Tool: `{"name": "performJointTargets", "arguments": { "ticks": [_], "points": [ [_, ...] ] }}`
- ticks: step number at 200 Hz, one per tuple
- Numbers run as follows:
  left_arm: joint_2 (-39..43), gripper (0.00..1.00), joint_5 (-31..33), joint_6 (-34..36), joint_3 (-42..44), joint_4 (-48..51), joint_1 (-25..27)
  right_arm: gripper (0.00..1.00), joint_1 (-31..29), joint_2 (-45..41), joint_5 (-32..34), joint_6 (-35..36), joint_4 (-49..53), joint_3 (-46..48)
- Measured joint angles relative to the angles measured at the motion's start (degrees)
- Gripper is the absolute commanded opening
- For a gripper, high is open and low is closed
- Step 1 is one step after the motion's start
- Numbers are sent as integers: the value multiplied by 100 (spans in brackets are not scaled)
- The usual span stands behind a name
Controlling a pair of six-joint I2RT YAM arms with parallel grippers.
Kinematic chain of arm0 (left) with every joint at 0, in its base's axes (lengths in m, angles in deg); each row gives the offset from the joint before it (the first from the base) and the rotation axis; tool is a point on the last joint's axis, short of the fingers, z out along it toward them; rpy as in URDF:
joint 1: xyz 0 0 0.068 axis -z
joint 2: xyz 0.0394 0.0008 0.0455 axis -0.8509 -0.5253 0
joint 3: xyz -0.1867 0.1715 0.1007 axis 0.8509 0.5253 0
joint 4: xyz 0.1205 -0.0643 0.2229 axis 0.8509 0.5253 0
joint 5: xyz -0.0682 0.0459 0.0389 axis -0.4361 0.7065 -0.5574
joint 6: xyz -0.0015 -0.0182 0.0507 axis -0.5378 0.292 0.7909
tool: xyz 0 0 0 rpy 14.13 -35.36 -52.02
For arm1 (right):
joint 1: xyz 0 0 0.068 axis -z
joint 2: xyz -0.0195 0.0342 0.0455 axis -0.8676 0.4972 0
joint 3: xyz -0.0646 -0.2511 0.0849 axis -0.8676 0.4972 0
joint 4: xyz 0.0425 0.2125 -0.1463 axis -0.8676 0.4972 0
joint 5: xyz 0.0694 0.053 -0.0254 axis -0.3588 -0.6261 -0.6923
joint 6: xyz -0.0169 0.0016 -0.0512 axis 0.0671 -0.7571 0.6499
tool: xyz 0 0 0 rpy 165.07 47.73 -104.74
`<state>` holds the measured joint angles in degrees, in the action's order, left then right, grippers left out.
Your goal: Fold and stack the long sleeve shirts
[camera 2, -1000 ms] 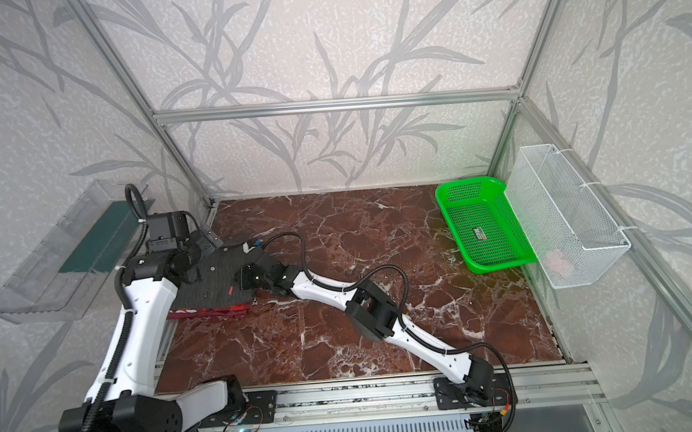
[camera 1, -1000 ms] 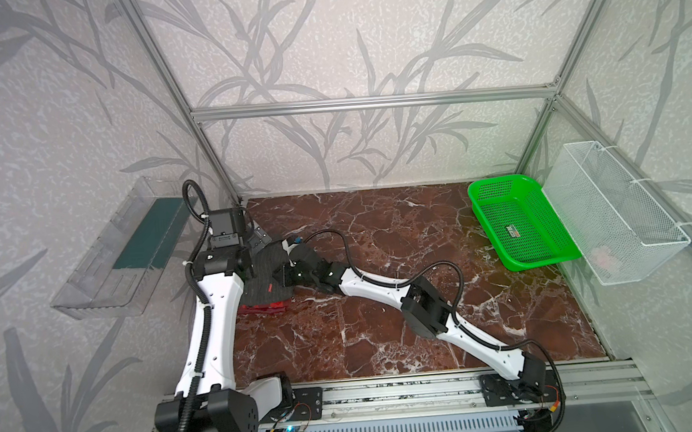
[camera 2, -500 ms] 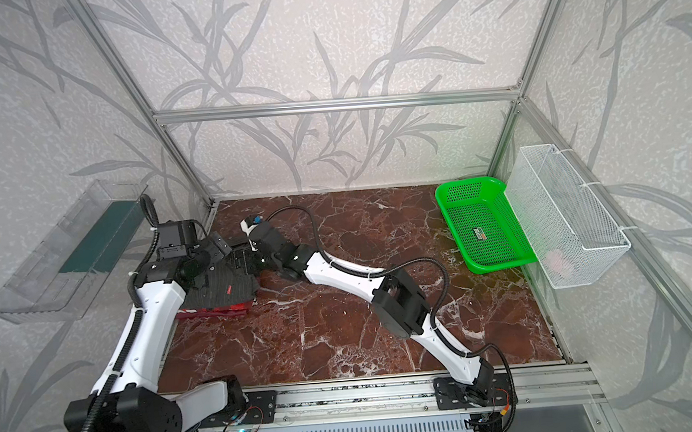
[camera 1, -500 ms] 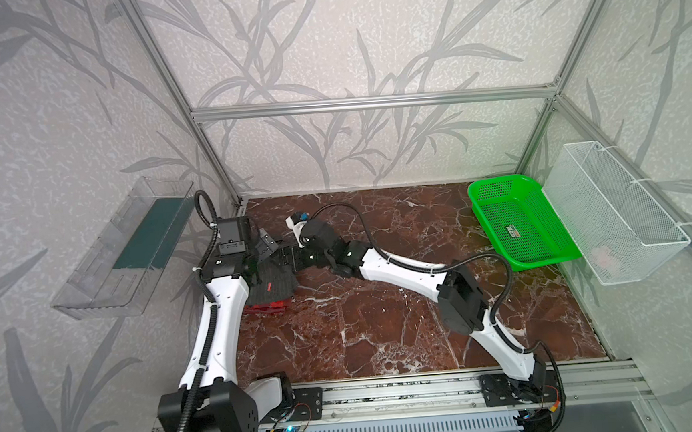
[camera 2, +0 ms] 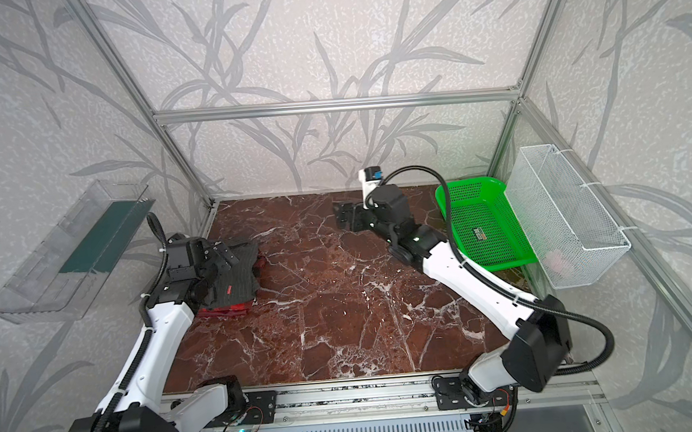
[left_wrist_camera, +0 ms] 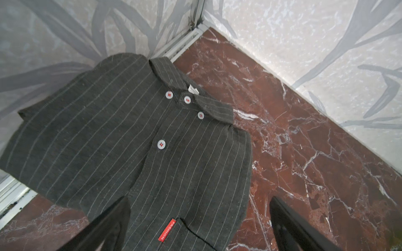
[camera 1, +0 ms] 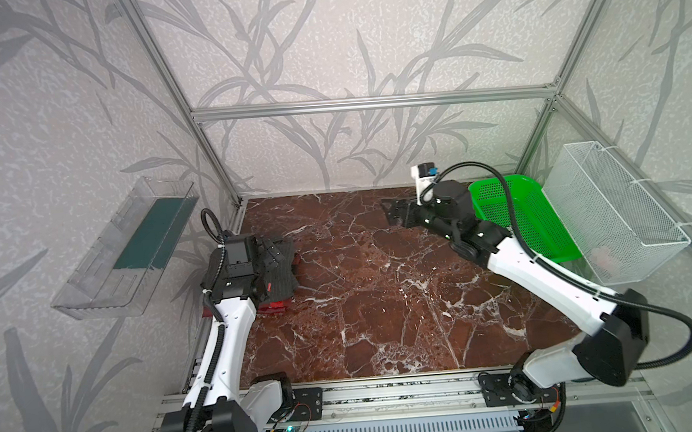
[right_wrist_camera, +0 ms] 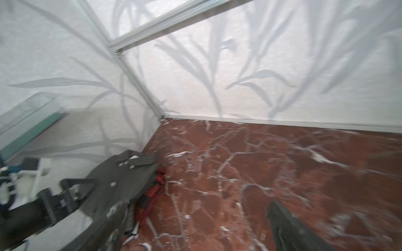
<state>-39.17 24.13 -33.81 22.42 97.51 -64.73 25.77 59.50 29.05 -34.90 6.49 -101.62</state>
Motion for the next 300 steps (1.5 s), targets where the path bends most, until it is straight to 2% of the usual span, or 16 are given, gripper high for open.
{"name": "performJointTargets", "arguments": {
  "ticks": [36,46,73,95,121,156,199,232,300],
  "points": [
    [-118,99,289,254,573,-649,74,99,629,-1565,813,577,-579,2396],
    [-127,99,299,363,813,-909,85,99,994,-1814,988,761,-763,2997],
    [-162,99,542,754,1506,-1823,205,99,2022,-1781,1480,1198,-1285,3995],
    [-450,99,640,990,1838,-2618,232,99,2267,-1445,1740,1731,-2184,4572],
    [-970,99,675,1226,2229,-3766,232,99,2398,-407,1753,2184,-3314,4706],
    [-1681,99,691,1687,2522,-5243,243,99,2564,702,1659,2363,-4542,4839],
    [-2583,99,573,2157,2581,-6793,372,99,2658,946,1408,2430,-4728,4763],
    [-2745,99,538,2376,2691,-7333,452,99,2667,1113,1056,2555,-5455,4887],
    [-2774,99,758,2441,2780,-7700,605,99,2667,1248,949,2612,-5871,5049]
  ]
}}
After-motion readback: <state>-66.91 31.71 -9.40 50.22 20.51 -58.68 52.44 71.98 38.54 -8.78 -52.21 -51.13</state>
